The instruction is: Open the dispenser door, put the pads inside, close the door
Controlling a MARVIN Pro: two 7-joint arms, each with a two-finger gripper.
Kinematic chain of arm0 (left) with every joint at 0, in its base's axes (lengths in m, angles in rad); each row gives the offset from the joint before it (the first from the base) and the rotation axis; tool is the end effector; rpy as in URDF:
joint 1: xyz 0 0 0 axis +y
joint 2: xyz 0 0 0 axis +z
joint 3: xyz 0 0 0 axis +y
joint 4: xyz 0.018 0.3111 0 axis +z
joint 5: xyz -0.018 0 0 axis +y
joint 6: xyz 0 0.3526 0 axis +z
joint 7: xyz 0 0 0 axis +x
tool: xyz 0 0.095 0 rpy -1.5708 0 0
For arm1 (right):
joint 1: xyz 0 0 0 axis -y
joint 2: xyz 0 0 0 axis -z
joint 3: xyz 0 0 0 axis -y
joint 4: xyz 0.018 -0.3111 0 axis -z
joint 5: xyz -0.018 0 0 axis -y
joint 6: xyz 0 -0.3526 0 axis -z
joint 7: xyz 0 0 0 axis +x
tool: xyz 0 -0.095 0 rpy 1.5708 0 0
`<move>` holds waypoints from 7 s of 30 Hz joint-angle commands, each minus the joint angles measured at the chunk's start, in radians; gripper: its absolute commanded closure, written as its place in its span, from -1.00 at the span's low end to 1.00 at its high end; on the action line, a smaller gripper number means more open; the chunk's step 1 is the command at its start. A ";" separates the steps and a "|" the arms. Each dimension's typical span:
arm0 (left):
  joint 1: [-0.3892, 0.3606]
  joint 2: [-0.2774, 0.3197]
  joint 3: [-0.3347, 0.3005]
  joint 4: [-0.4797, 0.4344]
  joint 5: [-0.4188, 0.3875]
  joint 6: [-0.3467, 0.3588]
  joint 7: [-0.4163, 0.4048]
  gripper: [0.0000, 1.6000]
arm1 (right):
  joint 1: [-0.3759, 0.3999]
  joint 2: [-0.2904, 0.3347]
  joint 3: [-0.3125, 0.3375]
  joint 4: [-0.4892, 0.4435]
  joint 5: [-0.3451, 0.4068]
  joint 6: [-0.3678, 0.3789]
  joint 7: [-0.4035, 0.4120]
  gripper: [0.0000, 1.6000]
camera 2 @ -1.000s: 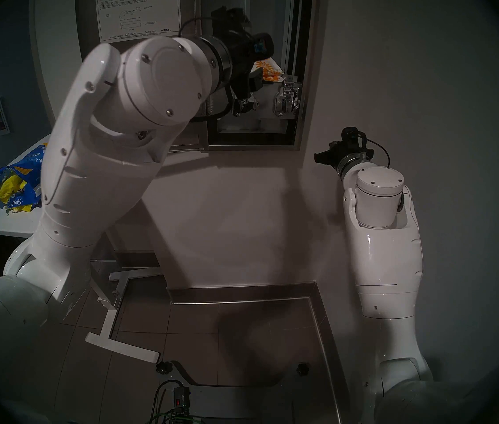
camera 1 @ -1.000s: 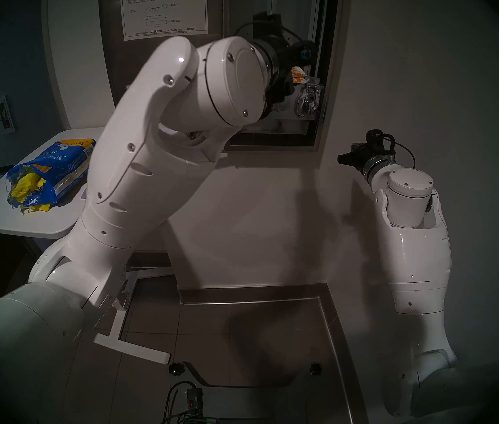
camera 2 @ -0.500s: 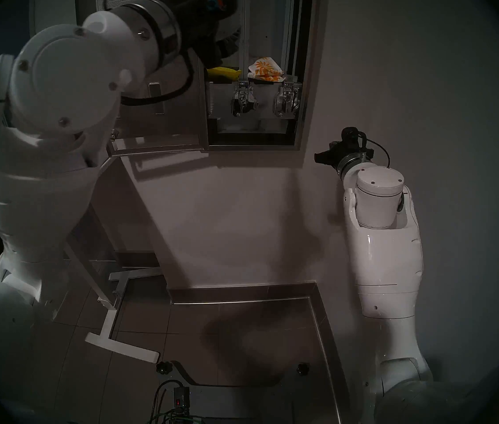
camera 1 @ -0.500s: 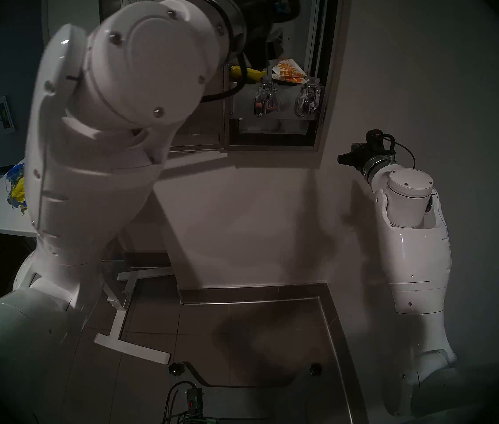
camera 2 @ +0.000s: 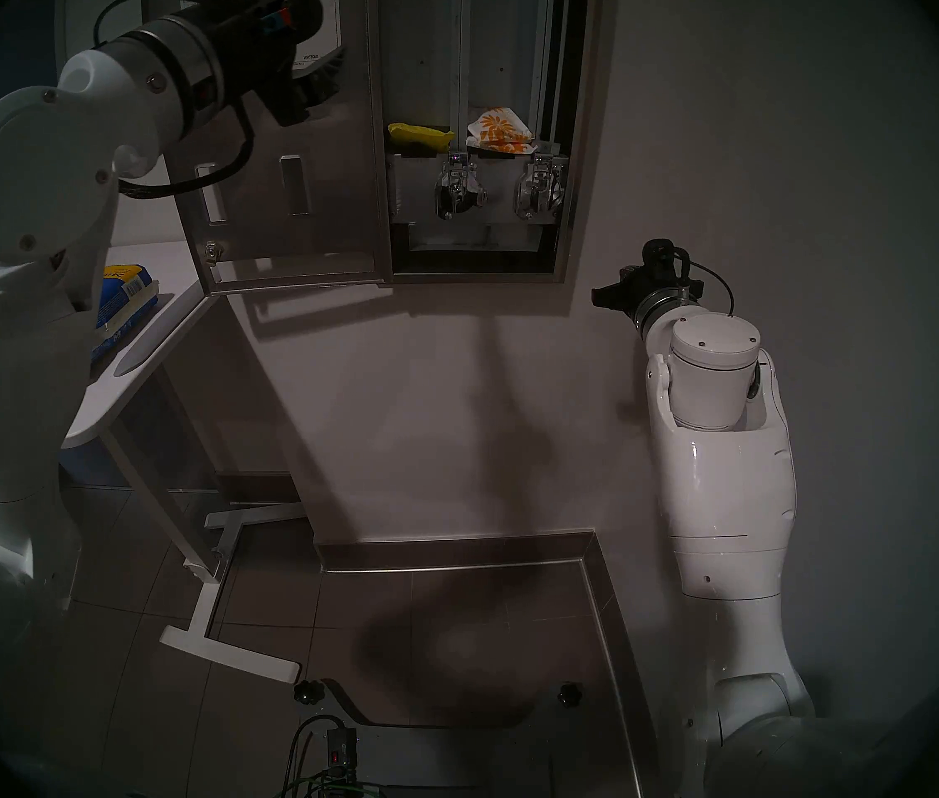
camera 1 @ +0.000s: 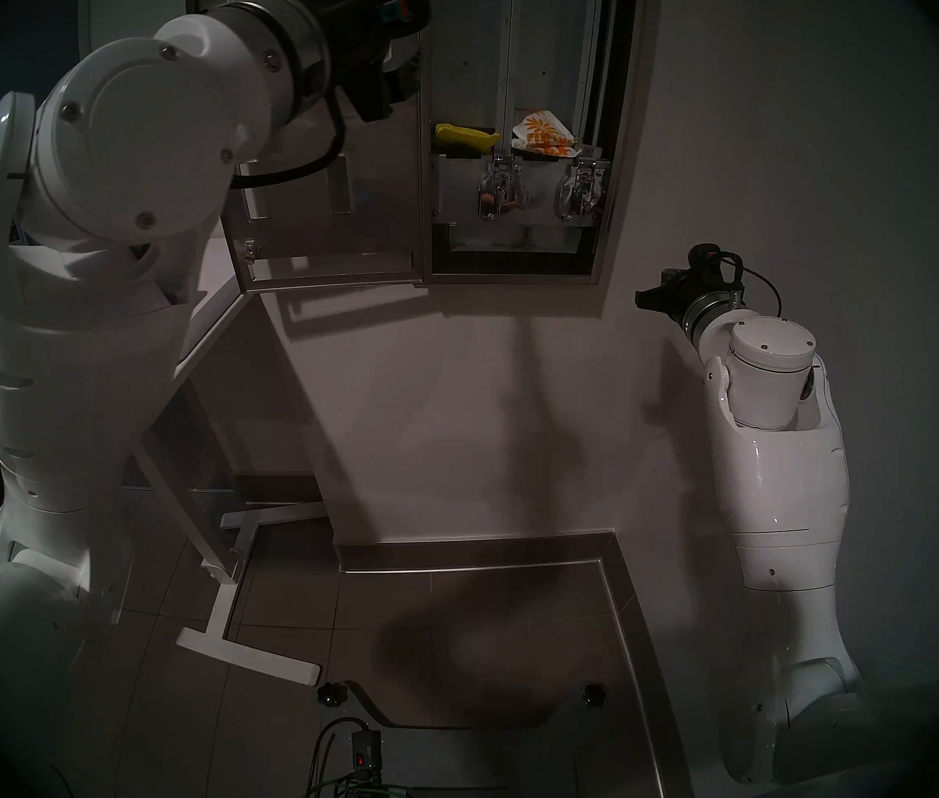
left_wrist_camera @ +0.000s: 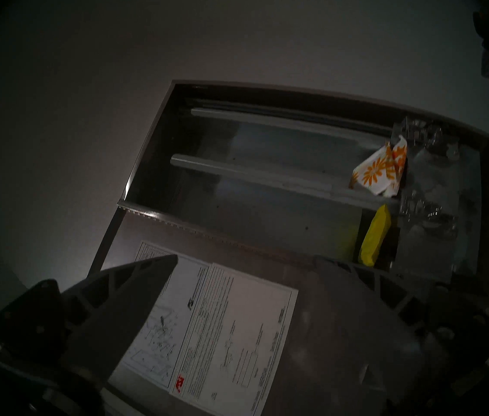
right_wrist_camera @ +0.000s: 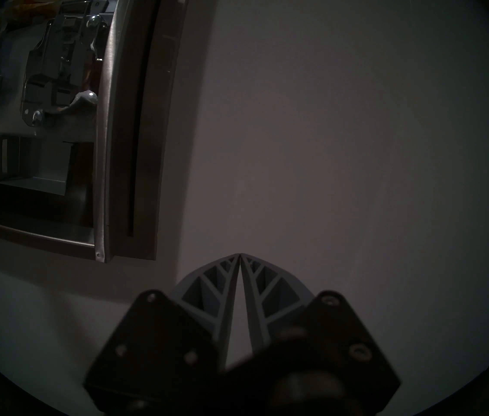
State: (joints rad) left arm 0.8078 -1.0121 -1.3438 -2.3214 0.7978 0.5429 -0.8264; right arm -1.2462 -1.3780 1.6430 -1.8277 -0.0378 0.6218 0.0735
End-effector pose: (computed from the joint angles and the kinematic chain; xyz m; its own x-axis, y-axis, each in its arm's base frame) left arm 0.3610 -0.0400 0.1478 -0.3672 -0.9192 0.1422 0.2462 -0.2435 -0.9381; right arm 0.5115 -0.0795 -0.1049 0.0476 0.1837 0.9818 -0.0768 -0.9794 0.1869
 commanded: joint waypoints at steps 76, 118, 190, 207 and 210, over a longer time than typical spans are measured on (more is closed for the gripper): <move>0.277 -0.082 -0.775 0.157 -0.499 0.299 0.117 1.00 | 0.008 0.000 0.000 -0.014 0.000 -0.003 -0.002 0.36; 0.265 0.254 -0.599 0.530 -0.316 -0.412 0.067 1.00 | 0.009 0.000 0.000 -0.014 0.001 -0.003 -0.002 0.36; 0.024 0.143 -0.273 0.621 -0.377 -0.724 0.113 1.00 | 0.009 0.001 0.000 -0.012 0.001 -0.003 -0.001 0.36; -0.041 0.101 -0.173 0.638 -0.412 -0.653 0.099 1.00 | 0.008 0.002 -0.001 -0.005 0.002 -0.002 -0.001 0.36; -0.046 0.092 -0.167 0.634 -0.407 -0.635 0.097 1.00 | 0.007 0.002 -0.001 -0.004 0.002 -0.002 -0.001 0.36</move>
State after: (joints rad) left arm 0.8169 -0.8081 -1.6376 -1.5760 0.4887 -0.0309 -0.7172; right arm -1.2463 -1.3767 1.6418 -1.8240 -0.0361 0.6218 0.0733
